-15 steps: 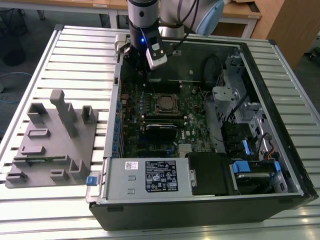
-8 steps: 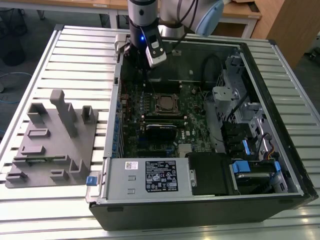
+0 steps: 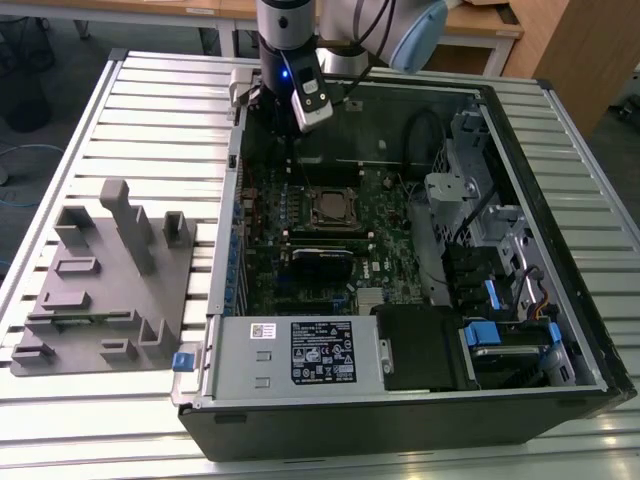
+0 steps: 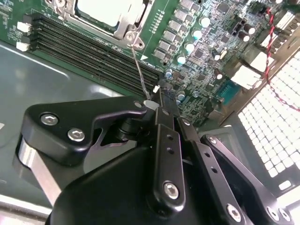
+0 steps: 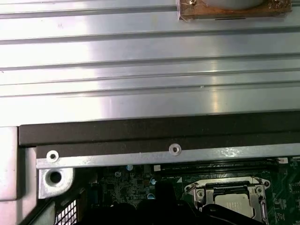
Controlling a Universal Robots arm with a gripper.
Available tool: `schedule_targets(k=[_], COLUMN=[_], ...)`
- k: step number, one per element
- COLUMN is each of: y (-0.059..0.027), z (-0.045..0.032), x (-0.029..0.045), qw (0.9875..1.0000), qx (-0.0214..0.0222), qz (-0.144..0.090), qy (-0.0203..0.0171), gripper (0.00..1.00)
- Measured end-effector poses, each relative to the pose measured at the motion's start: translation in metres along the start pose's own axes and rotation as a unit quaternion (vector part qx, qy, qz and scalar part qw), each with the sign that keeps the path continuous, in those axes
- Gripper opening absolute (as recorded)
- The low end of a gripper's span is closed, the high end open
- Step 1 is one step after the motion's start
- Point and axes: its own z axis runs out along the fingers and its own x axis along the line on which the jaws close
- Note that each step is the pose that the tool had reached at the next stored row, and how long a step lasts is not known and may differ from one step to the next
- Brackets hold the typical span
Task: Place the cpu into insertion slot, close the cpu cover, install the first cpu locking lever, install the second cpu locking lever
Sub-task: 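Install the first cpu locking lever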
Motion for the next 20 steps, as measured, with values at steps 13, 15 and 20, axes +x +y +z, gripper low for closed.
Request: schedule_targets(k=[13, 15, 20], y=[0.002, 0.002, 0.0021], z=[0.001, 0.001, 0.0011], x=[-0.0232, -0.0245, -0.0247], qw=[1.0, 1.0, 1.0], qx=[0.0, 0.0001, 0.0], qz=[0.0, 0.0, 0.0], qy=[0.0, 0.0, 0.0], gripper=[0.1, 0.1, 0.1])
